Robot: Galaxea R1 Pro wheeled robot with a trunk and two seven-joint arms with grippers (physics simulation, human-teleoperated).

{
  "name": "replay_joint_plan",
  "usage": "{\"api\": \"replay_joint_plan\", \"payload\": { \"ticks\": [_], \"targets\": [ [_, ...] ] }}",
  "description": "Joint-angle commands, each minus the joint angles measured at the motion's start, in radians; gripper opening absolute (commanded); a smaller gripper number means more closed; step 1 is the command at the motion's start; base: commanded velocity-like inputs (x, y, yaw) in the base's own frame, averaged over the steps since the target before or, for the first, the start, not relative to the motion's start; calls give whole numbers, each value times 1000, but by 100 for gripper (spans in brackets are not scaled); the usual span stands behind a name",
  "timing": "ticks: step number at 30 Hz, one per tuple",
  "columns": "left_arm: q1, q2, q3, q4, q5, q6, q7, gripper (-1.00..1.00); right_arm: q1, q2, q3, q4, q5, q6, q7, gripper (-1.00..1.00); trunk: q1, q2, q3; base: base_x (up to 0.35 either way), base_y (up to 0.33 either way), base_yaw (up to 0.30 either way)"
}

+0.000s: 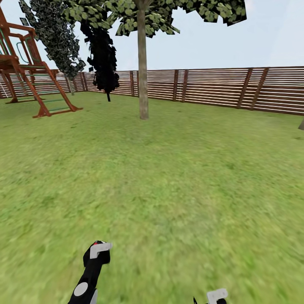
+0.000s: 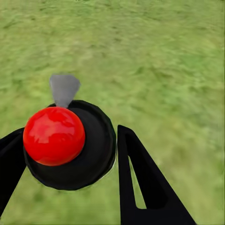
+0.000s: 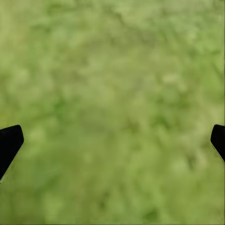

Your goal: In the garden, pick up the pesticide atomizer on the floor and spray pesticide onto both trees until each tree trunk is fully covered.

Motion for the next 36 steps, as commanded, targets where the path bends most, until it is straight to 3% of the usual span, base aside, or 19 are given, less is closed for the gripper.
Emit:
{"api": "replay_joint_plan", "payload": {
  "ticks": [1, 36],
  "targets": [
    [0, 0, 0, 0, 0, 0, 0, -100, 0, 0, 0, 0, 0, 0, 0, 100, 0, 0, 0, 338, 84, 0],
    [0, 0, 0, 1, 1, 1, 1, -100, 0, 0, 0, 0, 1, 0, 0, 100, 0, 0, 0, 338, 84, 0]
  ]
}}
